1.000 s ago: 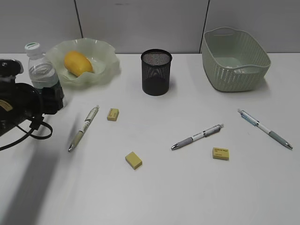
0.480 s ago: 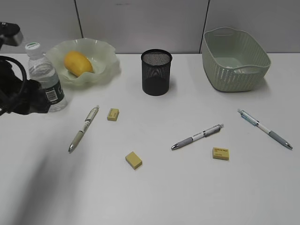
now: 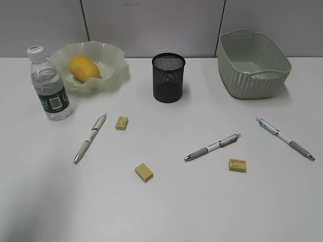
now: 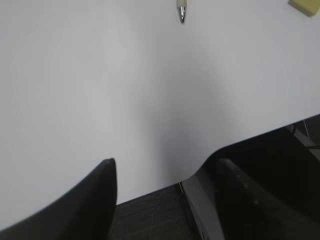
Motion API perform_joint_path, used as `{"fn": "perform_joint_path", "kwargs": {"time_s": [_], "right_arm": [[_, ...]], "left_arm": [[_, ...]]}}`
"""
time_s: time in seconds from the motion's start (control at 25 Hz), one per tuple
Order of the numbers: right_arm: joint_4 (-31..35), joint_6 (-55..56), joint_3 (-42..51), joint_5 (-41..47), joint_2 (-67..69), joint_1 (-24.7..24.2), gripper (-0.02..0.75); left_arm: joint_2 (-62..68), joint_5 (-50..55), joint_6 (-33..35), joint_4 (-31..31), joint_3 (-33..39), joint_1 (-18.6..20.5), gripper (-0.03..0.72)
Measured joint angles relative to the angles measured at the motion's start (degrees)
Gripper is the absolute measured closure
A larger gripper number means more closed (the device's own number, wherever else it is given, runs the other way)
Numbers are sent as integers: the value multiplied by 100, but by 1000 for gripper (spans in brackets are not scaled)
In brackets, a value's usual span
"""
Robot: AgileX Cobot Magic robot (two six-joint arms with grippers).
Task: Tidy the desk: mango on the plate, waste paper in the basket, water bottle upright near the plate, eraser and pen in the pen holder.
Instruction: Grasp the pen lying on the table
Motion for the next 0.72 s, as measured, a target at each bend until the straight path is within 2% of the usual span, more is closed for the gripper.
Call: {"fn": "perform_joint_path", "kwargs": {"time_s": [0.44,0.72], "right_arm": [[5,0,0,-9,110,0,196],[5,0,-6,-44,1154,0,196]], "left_arm": [[-3095,-730,0,0,1635,0,235],[-4395,-797,0,4,1933,0,236]]}}
